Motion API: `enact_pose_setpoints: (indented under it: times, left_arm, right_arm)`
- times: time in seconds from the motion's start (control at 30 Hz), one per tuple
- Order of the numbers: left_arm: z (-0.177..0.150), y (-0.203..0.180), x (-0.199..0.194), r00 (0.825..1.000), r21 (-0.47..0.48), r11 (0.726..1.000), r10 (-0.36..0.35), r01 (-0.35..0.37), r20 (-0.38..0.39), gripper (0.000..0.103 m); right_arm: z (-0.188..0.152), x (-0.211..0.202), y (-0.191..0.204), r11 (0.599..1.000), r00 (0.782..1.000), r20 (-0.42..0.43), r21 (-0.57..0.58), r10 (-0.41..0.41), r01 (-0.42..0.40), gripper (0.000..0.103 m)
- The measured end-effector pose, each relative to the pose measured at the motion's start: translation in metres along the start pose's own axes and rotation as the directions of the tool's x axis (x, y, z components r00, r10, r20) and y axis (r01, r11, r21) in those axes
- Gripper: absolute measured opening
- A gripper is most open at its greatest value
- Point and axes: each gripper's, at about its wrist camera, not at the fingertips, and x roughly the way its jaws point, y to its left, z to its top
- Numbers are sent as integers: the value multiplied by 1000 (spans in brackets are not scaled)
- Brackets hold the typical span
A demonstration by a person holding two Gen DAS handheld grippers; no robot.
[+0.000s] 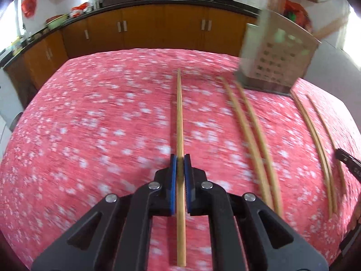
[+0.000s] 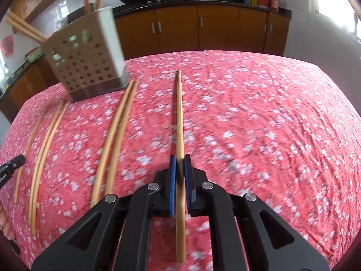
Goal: Organize utensils
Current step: 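Hold the left tool's chopstick on the cloth while the right tool holds its own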
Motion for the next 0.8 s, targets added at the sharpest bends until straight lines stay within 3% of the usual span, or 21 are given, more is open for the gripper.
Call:
enact_pose_setpoints:
  times: [0.2,0.8]
  left_arm:
    - [7,23,4,1000,-30,1000,-3,3,10,9]
    - [7,26,3,999,-51,998,-37,38,12,12]
  right_arm:
    - [1,1,-6,1000,1000,3,3,5,-5,9]
    - [1,2,-5,1000,1000,1,1,4,-4,9]
